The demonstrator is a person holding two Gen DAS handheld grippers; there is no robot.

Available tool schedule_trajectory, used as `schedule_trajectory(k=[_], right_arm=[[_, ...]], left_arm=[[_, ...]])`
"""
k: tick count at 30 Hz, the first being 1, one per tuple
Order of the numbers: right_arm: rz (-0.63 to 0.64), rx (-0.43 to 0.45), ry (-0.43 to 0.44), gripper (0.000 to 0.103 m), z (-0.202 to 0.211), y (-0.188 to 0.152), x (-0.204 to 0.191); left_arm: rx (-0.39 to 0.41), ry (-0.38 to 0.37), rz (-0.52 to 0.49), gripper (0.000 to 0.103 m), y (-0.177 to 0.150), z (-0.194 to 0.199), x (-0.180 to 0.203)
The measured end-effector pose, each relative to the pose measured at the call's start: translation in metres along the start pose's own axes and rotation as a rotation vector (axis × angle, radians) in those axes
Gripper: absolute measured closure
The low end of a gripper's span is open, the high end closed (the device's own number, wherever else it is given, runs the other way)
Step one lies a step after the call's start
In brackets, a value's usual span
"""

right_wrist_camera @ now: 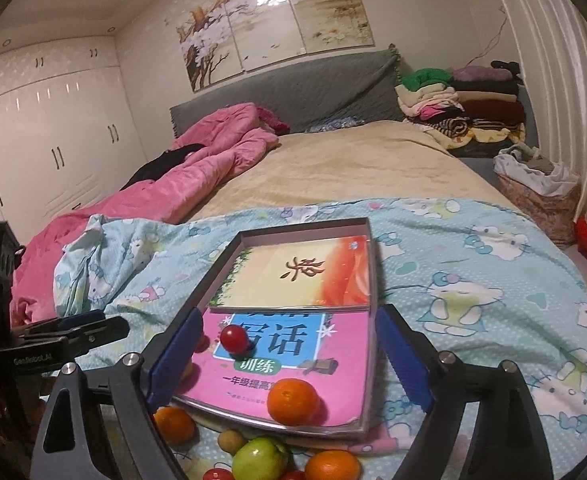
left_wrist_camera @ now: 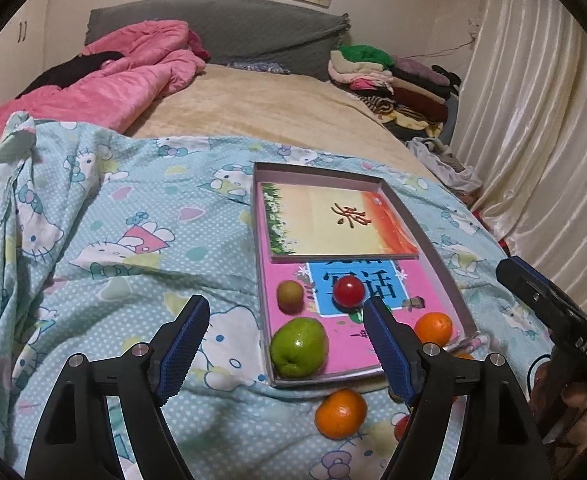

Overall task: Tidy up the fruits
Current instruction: 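Withdraw both open tools up and away from the book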

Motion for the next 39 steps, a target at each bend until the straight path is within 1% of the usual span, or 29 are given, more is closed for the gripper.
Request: schedule_trajectory(k=[4, 8, 13, 17, 24, 29, 36, 39], right_arm=[[0.001, -0.005, -0.039, 0.014, 0.006, -0.001, 0.008], [0.001, 0.0, -0.062, 0.014, 0.014, 0.0, 0.013], [-0.016, -0.003, -0.09, 0.014, 0.022, -0.003, 0.021], [-0.045, -0.01, -0.096, 0.014, 0.029, -0.008, 0.025], [-0.053, -0.027, -0.095, 0.014, 0.033, -0.015, 0.022], [-0.039, -0.043, -0.089, 0.014, 0.034, -0.02, 0.015], [-0.02, -0.051, -0.084, 0.014, 0.036, -0.026, 0.008], [-0.024, -0.06, -0.086, 0.014, 0.036, -0.028, 0.008]], left_arm=[[-0.007, -0.009, -0.015, 0.023, -0.005, 0.002, 0.007], [-0.018, -0.03, -0.009, 0.023, -0.009, 0.002, 0.011], [-0.032, -0.042, -0.028, 0.023, -0.016, 0.002, 0.022], [-0.037, -0.047, -0.051, 0.023, -0.022, 0.003, 0.03], [-0.045, -0.057, -0.082, 0.023, -0.029, 0.006, 0.042], [-0.067, -0.072, -0.08, 0.023, -0.037, 0.006, 0.047], [-0.085, -0.078, -0.113, 0.023, -0.046, 0.006, 0.059], [-0.104, -0.08, -0.126, 0.023, -0.05, 0.003, 0.063]])
Point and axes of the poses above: each gripper's, at about its wrist camera, not at the fingertips, and z roughly against the way its jaws point, x to its right, y to its top, the point moved 6 cm from there along -z, roughly the way its jaws point, and after that the axes turned 10 degrees about -y, right-handed, at the moved point
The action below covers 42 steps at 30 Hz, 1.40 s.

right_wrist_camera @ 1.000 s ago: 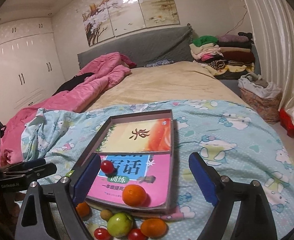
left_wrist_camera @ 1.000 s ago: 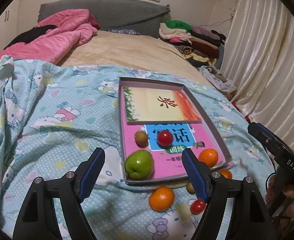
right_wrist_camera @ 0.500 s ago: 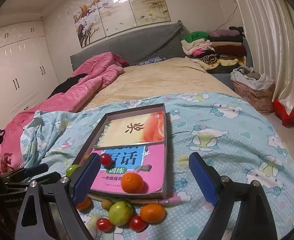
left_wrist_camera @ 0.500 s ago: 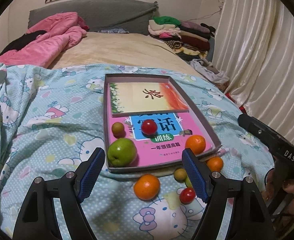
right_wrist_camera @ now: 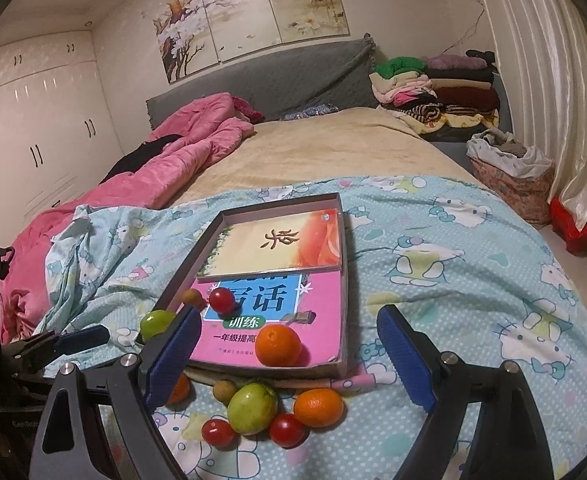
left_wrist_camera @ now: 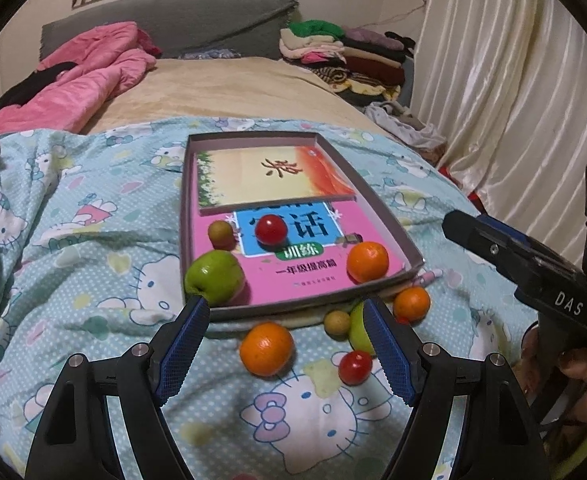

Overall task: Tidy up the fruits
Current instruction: 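Withdraw both open tools up and away from the book, then move both open tools toward the loose fruits beside the box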

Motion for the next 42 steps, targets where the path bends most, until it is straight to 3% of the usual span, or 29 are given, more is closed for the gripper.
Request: schedule_trajectory(k=[42], right_arm=[[0.05, -0.121, -0.05, 0.014, -0.004, -0.032, 0.003]], left_arm=[[-0.148, 0.004, -0.102, 0.023, -0.031, -0.026, 0.027]])
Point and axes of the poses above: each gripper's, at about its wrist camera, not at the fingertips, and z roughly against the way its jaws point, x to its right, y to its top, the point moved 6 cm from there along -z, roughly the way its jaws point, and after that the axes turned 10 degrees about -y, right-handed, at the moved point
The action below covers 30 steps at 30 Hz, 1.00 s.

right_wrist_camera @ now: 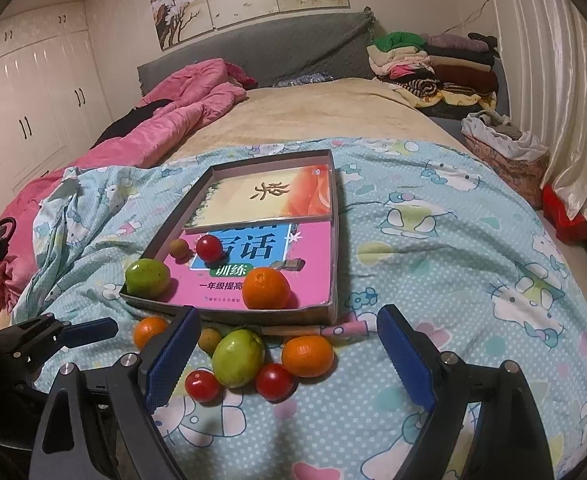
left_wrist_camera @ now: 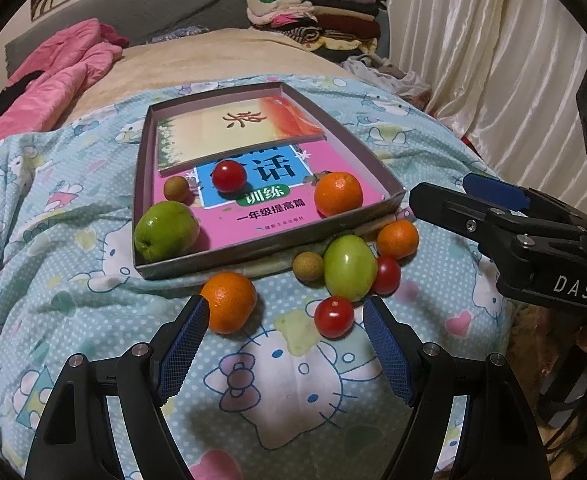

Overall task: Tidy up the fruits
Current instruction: 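Move both open tools toward the loose fruits beside the box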

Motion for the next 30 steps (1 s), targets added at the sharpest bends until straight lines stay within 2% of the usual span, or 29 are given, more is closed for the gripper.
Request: schedule_trajectory(k=[21, 24, 30], right_arm=[[-0.038, -0.15, -0.046, 0.014, -0.03, -0.021, 0.012], [-0.045, -0.181, -0.047, 0.018, -0.036, -0.025, 0.014], [-0.069, -0.251, -0.013, 0.034, -0.051, -0.032, 0.016]], left_arm=[[-0.073, -0.029, -0.008, 0.023, -0.009, -0.019, 0.005], [-0.084, -0.042, 0.0, 0.023, -0.01, -0.022, 0.006], [-0.098, -0.064, 0.017, 0.023, -0.012, -0.029, 0.009]])
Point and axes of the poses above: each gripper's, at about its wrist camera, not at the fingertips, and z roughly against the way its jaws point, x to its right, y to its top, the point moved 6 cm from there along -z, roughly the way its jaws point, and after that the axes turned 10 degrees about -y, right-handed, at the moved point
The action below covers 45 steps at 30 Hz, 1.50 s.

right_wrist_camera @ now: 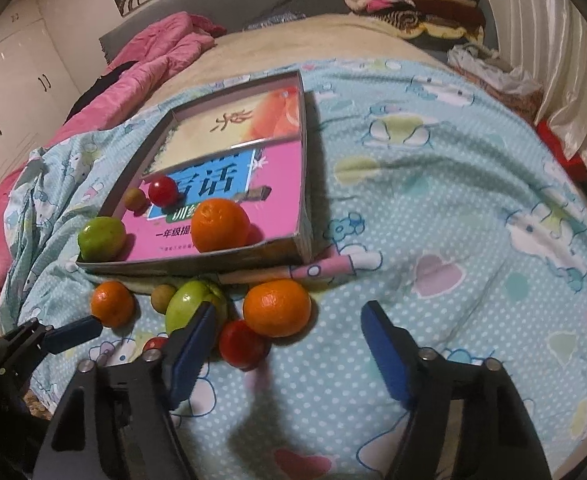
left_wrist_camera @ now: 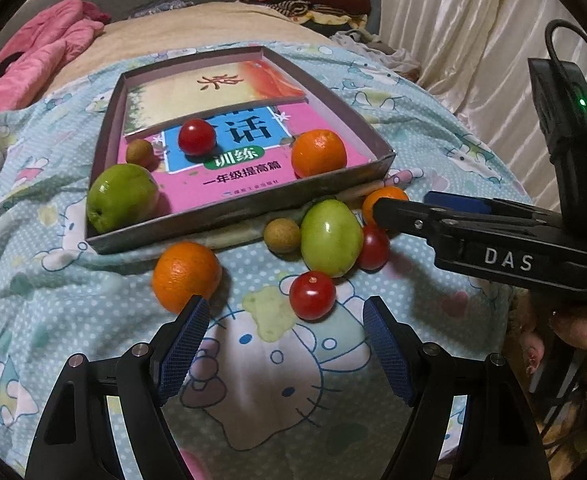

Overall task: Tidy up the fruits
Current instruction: 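Move both open tools toward the loose fruits beside the box, then grasp a red cherry tomato with the left tool while the right tool grasps a tangerine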

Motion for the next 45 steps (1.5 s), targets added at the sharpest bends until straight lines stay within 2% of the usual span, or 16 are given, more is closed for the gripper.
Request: schedule_trajectory(k=[7, 17, 19, 24, 35, 38, 42, 45], right_arm=[[0.007, -0.024, 0.021, 0.046, -0.011, 0.001, -0.003], [0.045, -0.035, 0.022, 0.057, -0.021, 0.003, -0.01], [0.058, -0.033, 0.022, 0.061, -0.021, 0.004, -0.012], [0.069, -0.033, 0.028, 0.062, -0.022, 0.005, -0.014], [0.066, -0.034, 0.03, 0.064, -0.022, 0.004, -0.013], [0.067, -0.033, 0.031, 0.064, -0.022, 0.004, -0.013], [0.057, -0.027, 0.043, 0.065, -0.019, 0.004, -0.013], [0.037, -0.024, 0.064, 0.065, -0.015, 0.004, -0.01]], left_arm=[[-0.007, -0.026, 0.01, 0.023, 0.001, -0.005, -0.001], [-0.019, -0.066, 0.029, 0.024, 0.001, -0.015, 0.001], [-0.018, -0.069, 0.023, 0.034, 0.002, -0.017, 0.002], [-0.033, -0.078, 0.007, 0.046, 0.002, -0.023, 0.004], [-0.021, -0.053, -0.039, 0.057, 0.007, -0.032, 0.006], [-0.018, -0.044, -0.051, 0.065, 0.008, -0.033, 0.005], [-0.015, -0.073, -0.038, 0.075, 0.009, -0.03, 0.003], [-0.01, -0.079, -0.035, 0.075, 0.01, -0.027, 0.004]])
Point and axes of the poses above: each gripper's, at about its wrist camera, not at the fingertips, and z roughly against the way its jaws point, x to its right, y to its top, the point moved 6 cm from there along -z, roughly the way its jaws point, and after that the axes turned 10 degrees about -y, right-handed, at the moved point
